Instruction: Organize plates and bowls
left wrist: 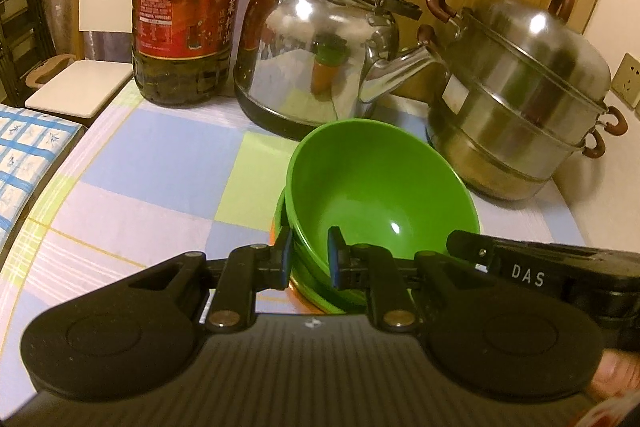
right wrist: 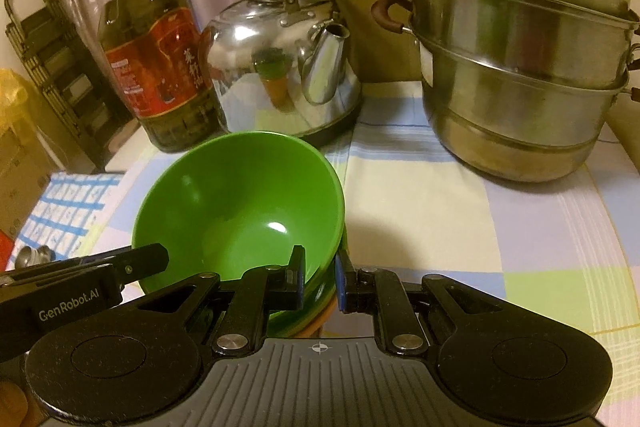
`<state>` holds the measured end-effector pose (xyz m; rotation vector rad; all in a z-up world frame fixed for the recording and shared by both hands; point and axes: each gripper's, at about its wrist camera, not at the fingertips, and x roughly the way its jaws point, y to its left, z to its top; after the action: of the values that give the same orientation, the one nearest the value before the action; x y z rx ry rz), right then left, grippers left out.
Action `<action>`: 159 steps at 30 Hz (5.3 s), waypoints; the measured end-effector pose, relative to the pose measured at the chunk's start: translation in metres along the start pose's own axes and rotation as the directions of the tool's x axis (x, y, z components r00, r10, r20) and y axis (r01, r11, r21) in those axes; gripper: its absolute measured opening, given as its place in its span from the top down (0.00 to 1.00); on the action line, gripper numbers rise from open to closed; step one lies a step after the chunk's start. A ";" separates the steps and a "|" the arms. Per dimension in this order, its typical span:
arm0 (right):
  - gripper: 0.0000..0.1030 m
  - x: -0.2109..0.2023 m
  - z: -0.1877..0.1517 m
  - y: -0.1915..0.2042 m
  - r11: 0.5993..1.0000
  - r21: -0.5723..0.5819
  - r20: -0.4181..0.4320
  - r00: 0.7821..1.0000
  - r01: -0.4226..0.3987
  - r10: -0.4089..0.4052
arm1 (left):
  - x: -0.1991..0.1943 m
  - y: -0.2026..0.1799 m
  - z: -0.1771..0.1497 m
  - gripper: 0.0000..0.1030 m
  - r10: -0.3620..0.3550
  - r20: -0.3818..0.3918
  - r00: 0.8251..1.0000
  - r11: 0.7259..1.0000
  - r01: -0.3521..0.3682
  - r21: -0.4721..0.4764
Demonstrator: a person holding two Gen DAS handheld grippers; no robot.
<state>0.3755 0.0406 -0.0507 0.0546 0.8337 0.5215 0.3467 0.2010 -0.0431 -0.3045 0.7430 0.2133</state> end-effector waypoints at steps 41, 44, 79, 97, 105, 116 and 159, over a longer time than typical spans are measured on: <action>0.62 -0.039 -0.021 -0.008 0.994 0.099 0.032 0.998 -0.051 0.048 | -0.047 0.001 -0.027 0.78 -0.010 0.030 0.999 1.000 0.011 -0.019; 0.61 -0.048 -0.031 -0.005 0.993 0.105 0.029 0.998 -0.049 0.047 | -0.057 -0.001 -0.040 0.78 -0.016 0.013 1.000 1.000 0.016 -0.022; 0.50 -0.185 -0.173 0.007 0.956 0.212 -0.086 0.979 0.200 -0.186 | -0.145 -0.017 -0.116 0.72 -0.069 -0.062 0.996 0.997 0.071 0.032; 0.50 -0.148 -0.110 0.001 0.968 0.241 0.006 0.997 0.071 -0.074 | -0.109 0.008 -0.079 0.65 -0.058 -0.072 0.996 0.998 0.060 0.020; 0.42 -0.101 -0.062 -0.012 0.964 0.267 0.011 1.000 -0.004 0.001 | -0.070 0.033 -0.027 0.48 -0.114 -0.037 0.993 0.989 0.110 -0.100; 0.37 -0.010 -0.009 -0.032 0.920 0.382 -0.053 0.992 -0.084 0.113 | 0.012 0.049 0.009 0.46 -0.147 -0.104 0.984 0.971 0.123 -0.205; 0.71 0.045 -0.003 -0.028 0.933 0.358 -0.206 0.973 -0.025 0.106 | 0.039 0.040 0.003 0.70 -0.118 -0.209 0.971 0.989 0.097 -0.109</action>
<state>0.4102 0.0365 -0.0908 0.3629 1.1431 0.4395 0.3646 0.2429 -0.0758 -0.4660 0.9289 0.1150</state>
